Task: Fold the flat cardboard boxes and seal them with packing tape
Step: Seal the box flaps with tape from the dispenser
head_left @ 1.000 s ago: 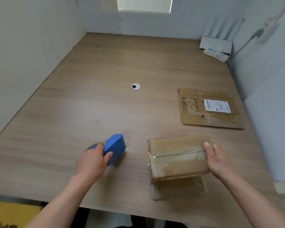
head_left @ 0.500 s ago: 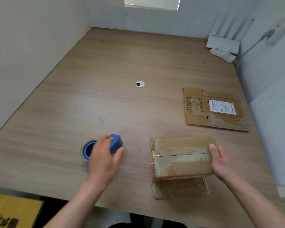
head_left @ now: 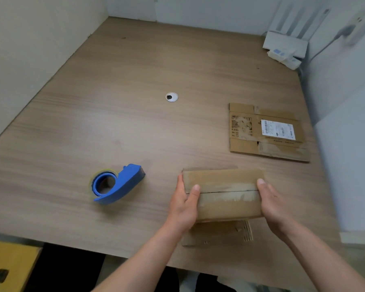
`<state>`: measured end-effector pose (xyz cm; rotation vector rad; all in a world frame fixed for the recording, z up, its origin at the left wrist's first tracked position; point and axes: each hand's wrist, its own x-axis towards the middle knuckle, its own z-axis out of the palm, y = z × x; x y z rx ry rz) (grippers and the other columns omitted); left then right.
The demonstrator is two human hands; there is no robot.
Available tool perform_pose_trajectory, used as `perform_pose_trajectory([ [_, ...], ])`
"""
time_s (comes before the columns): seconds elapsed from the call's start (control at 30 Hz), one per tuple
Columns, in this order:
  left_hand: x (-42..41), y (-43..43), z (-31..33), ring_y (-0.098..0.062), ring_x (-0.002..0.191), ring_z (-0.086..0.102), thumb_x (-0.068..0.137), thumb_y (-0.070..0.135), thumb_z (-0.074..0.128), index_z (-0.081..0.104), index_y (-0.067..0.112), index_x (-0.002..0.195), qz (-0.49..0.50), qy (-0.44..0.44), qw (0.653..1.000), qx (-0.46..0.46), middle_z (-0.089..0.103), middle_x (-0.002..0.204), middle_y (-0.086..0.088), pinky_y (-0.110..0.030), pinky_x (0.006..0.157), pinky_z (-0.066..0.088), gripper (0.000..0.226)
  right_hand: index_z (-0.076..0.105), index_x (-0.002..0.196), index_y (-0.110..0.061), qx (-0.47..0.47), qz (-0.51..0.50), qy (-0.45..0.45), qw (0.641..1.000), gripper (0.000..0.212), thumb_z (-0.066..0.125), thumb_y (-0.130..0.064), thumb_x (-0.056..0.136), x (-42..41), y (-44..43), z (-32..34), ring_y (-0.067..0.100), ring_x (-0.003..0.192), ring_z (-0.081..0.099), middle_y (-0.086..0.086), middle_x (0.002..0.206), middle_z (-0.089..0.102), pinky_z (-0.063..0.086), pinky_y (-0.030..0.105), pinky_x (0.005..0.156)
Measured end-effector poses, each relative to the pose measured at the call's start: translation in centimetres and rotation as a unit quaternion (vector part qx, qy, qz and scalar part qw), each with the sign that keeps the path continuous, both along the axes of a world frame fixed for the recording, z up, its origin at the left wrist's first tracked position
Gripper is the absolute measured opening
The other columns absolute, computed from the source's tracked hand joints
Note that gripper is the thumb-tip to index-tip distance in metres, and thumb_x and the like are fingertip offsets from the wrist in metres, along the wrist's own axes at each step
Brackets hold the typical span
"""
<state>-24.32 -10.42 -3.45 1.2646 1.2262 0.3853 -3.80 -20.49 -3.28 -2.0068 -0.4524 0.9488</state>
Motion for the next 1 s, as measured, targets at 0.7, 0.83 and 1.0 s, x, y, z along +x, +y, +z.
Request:
perform_pose_trajectory([
  [0.7, 2.5, 4.7, 3.4, -0.025, 0.113, 0.058, 0.084, 0.073, 0.054, 0.041, 0.021, 0.129, -0.177, 0.320, 0.914, 0.174, 0.059, 0.125, 0.003, -0.042, 0.087, 0.052, 0.070, -0.002, 0.160, -0.011, -0.080, 0.154, -0.015, 0.985, 0.087, 0.035, -0.060, 0.098, -0.4, -2.3, 0.8, 0.026, 0.149, 0.028, 0.006, 0.164, 0.023, 0.023, 0.033, 0.120],
  [0.83, 4.0, 1.4, 3.7, -0.030, 0.149, 0.017, 0.093, 0.071, 0.030, 0.011, 0.018, 0.156, -0.114, 0.383, 0.859, 0.320, 0.011, 0.165, -0.009, -0.048, 0.113, 0.032, 0.085, -0.010, 0.159, -0.017, -0.060, 0.151, -0.100, 0.982, 0.086, 0.029, -0.063, 0.096, 0.6, -3.6, 1.1, 0.019, 0.153, 0.012, 0.003, 0.168, 0.006, 0.014, 0.033, 0.123],
  [1.0, 5.7, -0.9, 2.4, -0.030, 0.137, 0.034, 0.088, 0.076, 0.033, 0.010, 0.028, 0.152, -0.110, 0.384, 0.867, 0.297, 0.023, 0.158, -0.006, -0.046, 0.102, 0.043, 0.084, 0.009, 0.160, -0.024, 0.009, 0.209, -0.247, 0.946, 0.076, 0.046, -0.049, 0.099, 2.6, -3.0, 1.4, 0.009, 0.152, 0.009, -0.007, 0.165, 0.012, 0.012, 0.025, 0.120],
])
